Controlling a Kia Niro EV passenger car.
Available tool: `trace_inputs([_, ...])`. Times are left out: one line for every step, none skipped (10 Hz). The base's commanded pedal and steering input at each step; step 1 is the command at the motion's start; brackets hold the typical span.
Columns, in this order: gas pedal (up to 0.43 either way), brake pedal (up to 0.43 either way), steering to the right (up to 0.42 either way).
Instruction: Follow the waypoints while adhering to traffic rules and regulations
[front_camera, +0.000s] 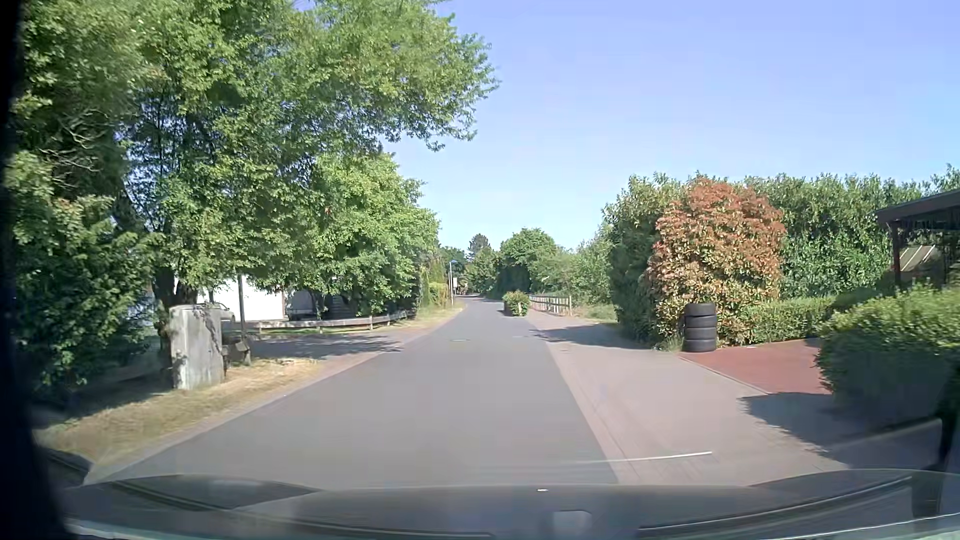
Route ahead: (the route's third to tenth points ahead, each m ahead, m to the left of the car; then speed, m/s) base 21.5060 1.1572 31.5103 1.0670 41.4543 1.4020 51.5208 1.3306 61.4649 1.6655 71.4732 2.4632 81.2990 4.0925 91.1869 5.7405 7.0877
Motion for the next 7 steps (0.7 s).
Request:
trace_inputs([0.110,0.006,-0.005])
trace_inputs([0.110,0.006,-0.005])
trace_inputs([0.110,0.006,-0.005])
trace_inputs([0.110,0.006,-0.006])
trace_inputs([0.110,0.006,-0.008])
trace_inputs([0.110,0.006,-0.008])
trace_inputs([0.110,0.006,-0.009])
